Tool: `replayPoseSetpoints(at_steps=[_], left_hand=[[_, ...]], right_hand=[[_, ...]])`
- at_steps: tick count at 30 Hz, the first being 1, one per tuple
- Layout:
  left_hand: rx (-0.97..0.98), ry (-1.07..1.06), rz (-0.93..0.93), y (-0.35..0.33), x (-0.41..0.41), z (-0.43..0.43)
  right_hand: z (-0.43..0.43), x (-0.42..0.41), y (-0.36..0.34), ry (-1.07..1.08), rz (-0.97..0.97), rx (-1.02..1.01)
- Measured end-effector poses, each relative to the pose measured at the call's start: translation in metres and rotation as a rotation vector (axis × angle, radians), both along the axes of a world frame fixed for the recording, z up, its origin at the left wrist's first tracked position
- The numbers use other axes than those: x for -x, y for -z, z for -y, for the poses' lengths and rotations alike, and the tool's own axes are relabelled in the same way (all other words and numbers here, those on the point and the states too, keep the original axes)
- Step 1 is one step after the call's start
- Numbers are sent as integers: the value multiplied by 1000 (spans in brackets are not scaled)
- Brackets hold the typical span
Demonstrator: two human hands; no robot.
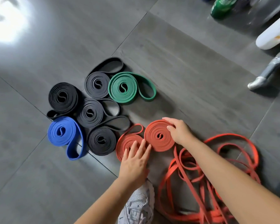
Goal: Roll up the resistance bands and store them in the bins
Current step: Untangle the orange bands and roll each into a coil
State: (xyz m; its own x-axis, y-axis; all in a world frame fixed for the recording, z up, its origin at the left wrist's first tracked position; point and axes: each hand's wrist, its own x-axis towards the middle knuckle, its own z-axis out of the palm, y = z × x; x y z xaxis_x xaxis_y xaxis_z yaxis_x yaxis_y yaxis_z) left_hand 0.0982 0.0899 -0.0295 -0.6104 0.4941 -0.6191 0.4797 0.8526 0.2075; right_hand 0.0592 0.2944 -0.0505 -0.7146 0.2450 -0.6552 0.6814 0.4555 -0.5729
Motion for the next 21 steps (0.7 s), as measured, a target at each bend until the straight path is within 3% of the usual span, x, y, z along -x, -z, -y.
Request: replayPoseSetpoints(at_steps=[6,12,21], left_hand=[[43,112,-119,9,-3,-1],[6,120,-86,4,6,-4],[-111,72,-120,7,32,-29]], right_hand=[[4,1,0,-160,-17,-375],[-1,1,-7,-290,-147,-507],[-28,-4,-6,-174,-57,-308]])
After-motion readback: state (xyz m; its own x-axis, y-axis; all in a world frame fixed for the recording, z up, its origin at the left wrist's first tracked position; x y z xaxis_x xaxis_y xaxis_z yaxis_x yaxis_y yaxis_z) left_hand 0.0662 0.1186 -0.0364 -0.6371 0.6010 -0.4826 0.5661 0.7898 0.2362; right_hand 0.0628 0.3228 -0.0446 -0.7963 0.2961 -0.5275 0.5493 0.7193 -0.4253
